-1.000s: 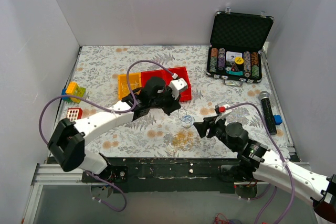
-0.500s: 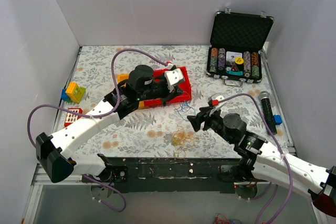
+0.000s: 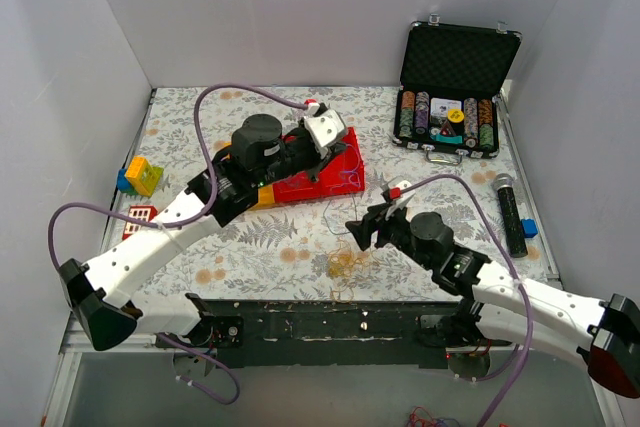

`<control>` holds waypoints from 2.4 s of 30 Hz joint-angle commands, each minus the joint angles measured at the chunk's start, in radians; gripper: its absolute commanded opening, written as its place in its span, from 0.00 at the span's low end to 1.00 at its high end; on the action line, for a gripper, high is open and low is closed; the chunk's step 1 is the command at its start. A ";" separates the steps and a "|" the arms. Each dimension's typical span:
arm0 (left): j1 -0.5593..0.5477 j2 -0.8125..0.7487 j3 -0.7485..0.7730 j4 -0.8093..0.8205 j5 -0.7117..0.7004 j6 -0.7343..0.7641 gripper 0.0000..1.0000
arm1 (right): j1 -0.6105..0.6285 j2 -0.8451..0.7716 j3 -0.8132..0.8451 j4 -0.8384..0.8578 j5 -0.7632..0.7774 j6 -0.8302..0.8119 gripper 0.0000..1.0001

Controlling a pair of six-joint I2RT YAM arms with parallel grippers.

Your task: Untangle the cables

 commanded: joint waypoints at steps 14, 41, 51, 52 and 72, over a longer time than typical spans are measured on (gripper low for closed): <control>0.049 -0.060 -0.360 0.387 -0.584 0.088 0.00 | 0.003 -0.347 -0.003 -0.152 0.147 0.028 0.79; 0.260 0.182 -0.383 0.513 -0.530 0.048 0.00 | 0.003 -0.301 -0.049 -0.155 0.119 0.059 0.77; 0.352 0.247 -0.421 0.600 -0.532 0.129 0.00 | 0.002 -0.298 -0.062 -0.160 0.135 0.056 0.77; 0.352 0.250 -0.423 0.602 -0.532 0.131 0.00 | 0.002 -0.294 -0.064 -0.158 0.133 0.059 0.77; 0.293 0.472 -0.300 0.599 -0.484 0.158 0.00 | 0.002 -0.304 -0.084 -0.158 0.147 0.076 0.77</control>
